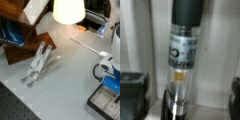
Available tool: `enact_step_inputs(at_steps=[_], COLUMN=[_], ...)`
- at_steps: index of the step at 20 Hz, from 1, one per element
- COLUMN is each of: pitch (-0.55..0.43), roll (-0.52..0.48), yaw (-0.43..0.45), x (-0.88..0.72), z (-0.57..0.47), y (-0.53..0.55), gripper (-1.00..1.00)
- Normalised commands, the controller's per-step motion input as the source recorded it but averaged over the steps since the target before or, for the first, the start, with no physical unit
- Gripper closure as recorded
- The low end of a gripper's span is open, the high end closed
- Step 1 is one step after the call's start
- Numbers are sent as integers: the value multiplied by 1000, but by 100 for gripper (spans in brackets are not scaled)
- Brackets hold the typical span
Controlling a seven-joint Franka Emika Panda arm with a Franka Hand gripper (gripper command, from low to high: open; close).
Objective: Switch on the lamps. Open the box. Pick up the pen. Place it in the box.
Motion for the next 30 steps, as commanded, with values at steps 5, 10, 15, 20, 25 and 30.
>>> enact_step_inputs(at_steps=[5,10,15,20,25,30], pitch=[23,48,111,161,183,181], roll=[-226,-235,-247,-218,-179,-165], yaw=[22,28,46,60,122,213], x=[141,134,138,195,241,241], z=[26,99,239,256,238,247], y=[103,77,-20,-106,-173,-306], gripper=[-100,-100,-100,-100,-100,-100])
